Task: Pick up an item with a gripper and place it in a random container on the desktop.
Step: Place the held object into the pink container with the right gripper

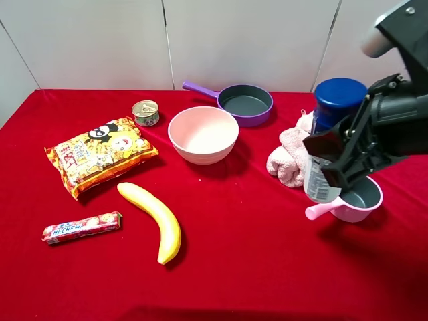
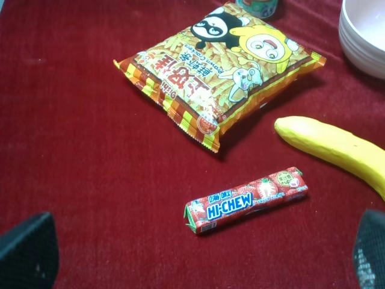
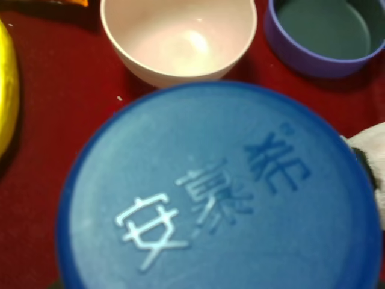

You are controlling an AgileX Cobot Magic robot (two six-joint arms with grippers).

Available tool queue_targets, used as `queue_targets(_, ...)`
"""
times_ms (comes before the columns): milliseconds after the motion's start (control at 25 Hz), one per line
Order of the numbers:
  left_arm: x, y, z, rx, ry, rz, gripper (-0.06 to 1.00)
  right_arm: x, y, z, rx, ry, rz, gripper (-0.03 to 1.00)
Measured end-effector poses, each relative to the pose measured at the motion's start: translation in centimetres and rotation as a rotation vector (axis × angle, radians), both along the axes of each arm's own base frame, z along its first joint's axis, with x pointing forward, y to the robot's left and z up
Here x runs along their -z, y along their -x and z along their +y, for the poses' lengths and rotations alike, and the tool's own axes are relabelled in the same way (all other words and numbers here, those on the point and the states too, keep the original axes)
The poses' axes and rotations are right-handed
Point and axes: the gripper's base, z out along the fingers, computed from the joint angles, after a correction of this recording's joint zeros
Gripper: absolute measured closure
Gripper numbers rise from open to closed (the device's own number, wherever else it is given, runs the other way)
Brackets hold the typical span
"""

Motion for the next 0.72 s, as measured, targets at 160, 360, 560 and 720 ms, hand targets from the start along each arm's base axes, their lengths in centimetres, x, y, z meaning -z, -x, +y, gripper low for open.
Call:
queue_targets(160, 0.0, 0.0, 0.0, 0.000, 0.000, 0.000, -0.03, 0.0, -0.4, -0.9, 0.055, 0.012, 0.008, 0.61)
queue_targets(360, 0.0, 0.0, 0.0, 0.000, 0.000, 0.000, -0.03, 0.1, -1.3, -2.4, 0.146, 0.024, 0.019, 0.61)
queue_targets(560, 0.0, 0.0, 0.0, 0.000, 0.000, 0.000, -0.03, 0.1, -1.7, -3.0, 0.188, 0.017, 0.016, 0.61)
queue_targets(720, 0.0, 0.0, 0.0, 0.000, 0.000, 0.000, -0.03, 0.0, -2.1, -3.6, 0.223, 0.012, 0.006, 0.61)
